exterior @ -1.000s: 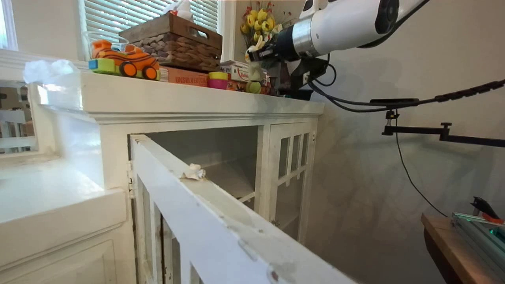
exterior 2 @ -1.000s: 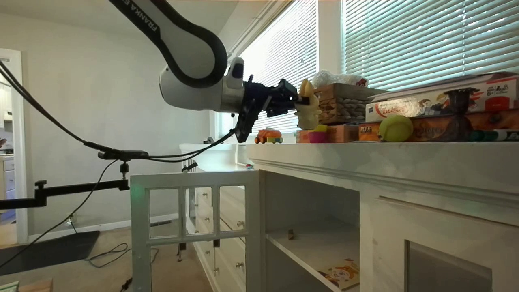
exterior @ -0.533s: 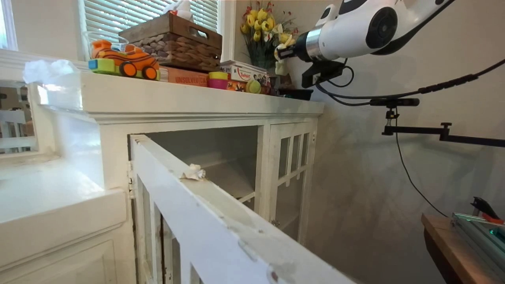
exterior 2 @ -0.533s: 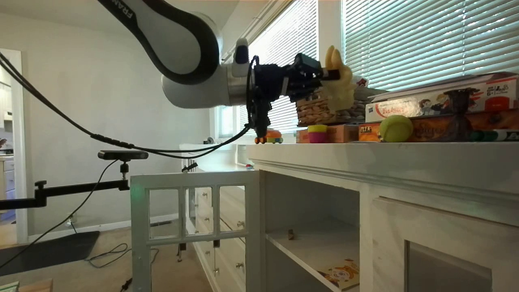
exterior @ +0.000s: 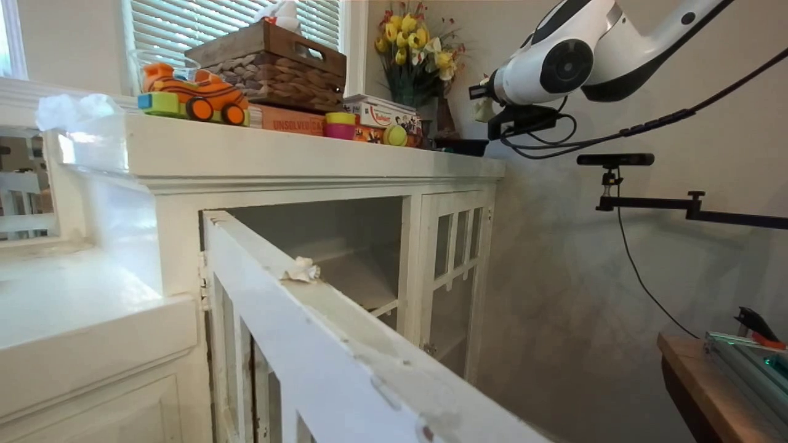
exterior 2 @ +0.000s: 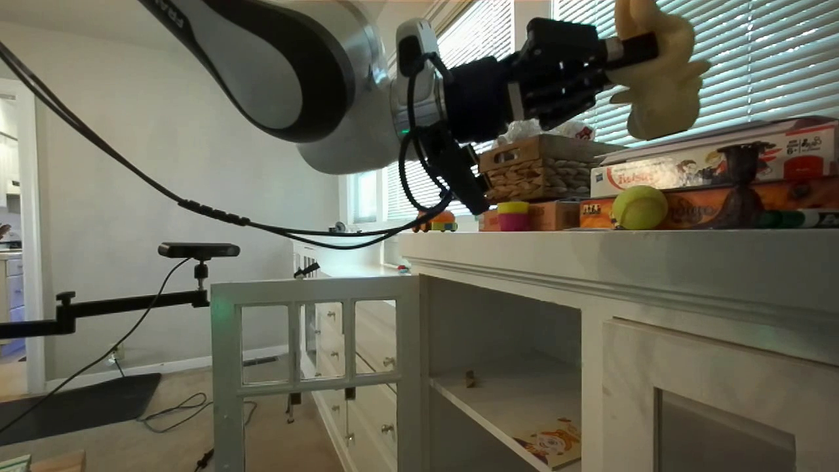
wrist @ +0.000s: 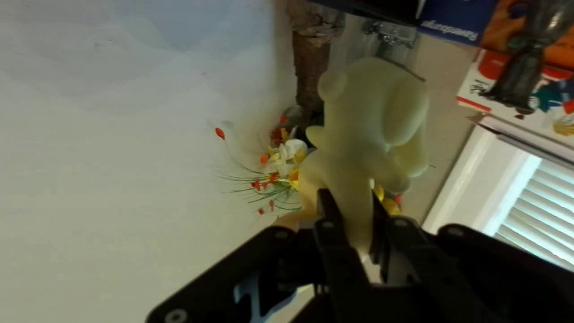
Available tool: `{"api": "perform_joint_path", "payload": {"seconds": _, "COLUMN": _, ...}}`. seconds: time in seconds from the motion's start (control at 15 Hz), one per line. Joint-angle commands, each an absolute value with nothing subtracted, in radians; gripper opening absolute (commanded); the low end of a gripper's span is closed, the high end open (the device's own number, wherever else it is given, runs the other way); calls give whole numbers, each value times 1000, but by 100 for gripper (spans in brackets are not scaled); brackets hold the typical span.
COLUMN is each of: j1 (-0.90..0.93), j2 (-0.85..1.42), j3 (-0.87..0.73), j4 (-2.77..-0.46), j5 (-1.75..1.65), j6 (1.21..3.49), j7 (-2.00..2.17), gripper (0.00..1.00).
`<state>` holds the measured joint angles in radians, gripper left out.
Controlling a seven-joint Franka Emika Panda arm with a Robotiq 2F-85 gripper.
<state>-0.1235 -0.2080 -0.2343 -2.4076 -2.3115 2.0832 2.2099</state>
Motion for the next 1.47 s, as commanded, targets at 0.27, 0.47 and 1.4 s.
{"api": "perform_joint_path", "payload": {"seconds": 0.27, "j1": -154, "j2": -137, "j3": -255, "j4": -2320, "j5": -2239, "j6": 1996, "j7": 2217, "gripper": 4}}
{"api": "perform_joint_path", "payload": {"seconds": 0.47, "j1": -159, "j2": -155, "j3": -252, "j4": -2344, "j5": -2273, "j6": 2012, "j7": 2210, "gripper": 17}}
{"api": "perform_joint_path", "payload": {"seconds": 1.4, "j1": -217, "j2": -11, "j3": -307, "j4": -2116, "j5": -2264, "j6": 2191, "j7": 2271, "gripper": 4}}
